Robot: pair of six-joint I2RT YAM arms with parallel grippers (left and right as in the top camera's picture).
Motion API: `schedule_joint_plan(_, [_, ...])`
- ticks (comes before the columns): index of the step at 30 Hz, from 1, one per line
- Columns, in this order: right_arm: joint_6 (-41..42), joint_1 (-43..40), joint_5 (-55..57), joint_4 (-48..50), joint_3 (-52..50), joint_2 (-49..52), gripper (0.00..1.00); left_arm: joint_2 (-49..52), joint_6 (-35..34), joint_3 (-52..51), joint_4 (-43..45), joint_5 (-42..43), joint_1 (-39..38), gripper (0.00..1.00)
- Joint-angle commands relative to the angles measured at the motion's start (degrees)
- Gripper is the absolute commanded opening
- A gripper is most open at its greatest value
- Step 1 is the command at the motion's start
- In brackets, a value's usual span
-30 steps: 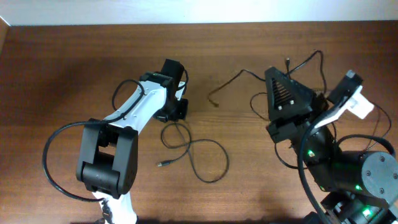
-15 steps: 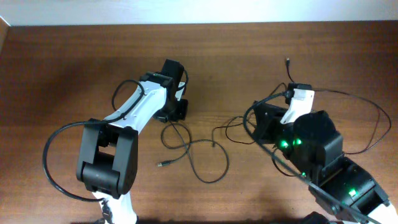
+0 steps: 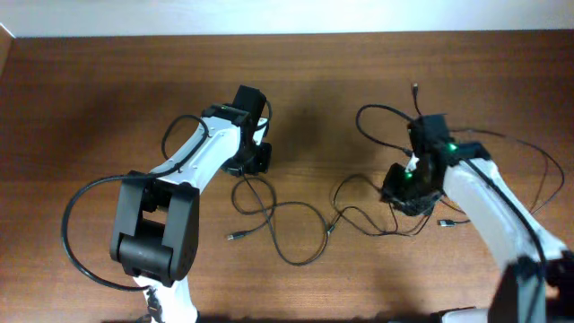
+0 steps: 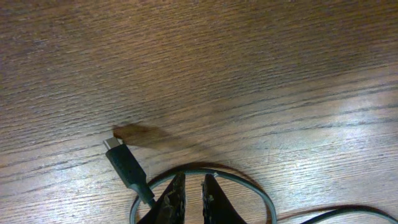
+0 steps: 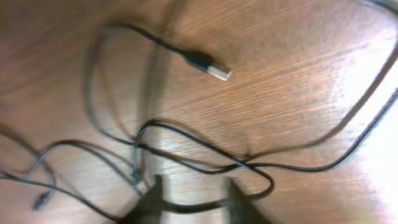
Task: Untangle cables
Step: 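Lower the right gripper back to the cables near the left gripper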
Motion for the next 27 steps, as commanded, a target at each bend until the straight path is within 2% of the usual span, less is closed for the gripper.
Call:
schedule_joint_plan(1, [-1.18, -0.13, -0.61, -0.07, 0.09, 5.03, 0.48, 0.52, -0.74, -0.48, 0.11, -0.39, -0.28, 0.11])
schedule_joint_plan(6, [-8.35, 5.31, -3.21, 0.02, 0.04, 6.71, 0.59, 0.52, -0.76, -0.48, 0.13, -0.37, -0.28, 0.11])
schedule_joint_plan(9, [-8.48, 11.23, -2.54, 1.68, 0.04, 6.71, 0.63, 0.52, -0.76, -0.48, 0.33, -0.35, -0.28, 0.11])
schedule_joint_plan(10, [-8.48, 13.55, -1.29, 3.3, 0.04, 6.71, 0.67, 0.52, -0.76, -0.48, 0.31, -0.33, -0.28, 0.11])
schedule_joint_plan(13, [-8.44, 19.58, 6.99, 8.7, 0.04, 6.71, 0.96, 0.52, -0.76, -0.48, 0.35, -0.33, -0.31, 0.11])
schedule_joint_plan(14, [-8.44, 21.18, 10.25, 10.43, 0.04, 6.71, 0.99, 0.52, -0.74, -0.48, 0.35, -0.35, -0.33, 0.11])
schedule_joint_plan(18, [-7.8, 25.7, 18.91, 13.64, 0.04, 6.71, 0.99, 0.52, -0.74, -0.48, 0.35, -0.35, -0.35, 0.12])
schedule_joint_plan(19, [-7.78, 26.53, 19.87, 14.1, 0.04, 6.71, 0.92, 0.52, -0.76, -0.48, 0.35, -0.35, -0.39, 0.12])
schedule_joint_plan(20, [-7.74, 27.1, 20.81, 14.82, 0.02, 6.71, 0.77, 0.52, -0.74, -0.48, 0.35, -0.35, -0.39, 0.12])
schedule_joint_plan(21, [-7.06, 27.32, 21.97, 15.72, -0.02, 6.71, 0.67, 0.52, -0.76, -0.48, 0.35, -0.35, -0.39, 0.12])
schedule_joint_plan(23, [-4.17, 27.34, 25.03, 17.22, -0.02, 6.73, 0.56, 0.52, -0.74, -0.48, 0.35, -0.35, -0.39, 0.12])
schedule_joint_plan(27, [-2.8, 27.34, 25.66, 18.58, -0.09, 6.82, 0.52, 0.52, -0.76, -0.48, 0.37, -0.35, -0.39, 0.12])
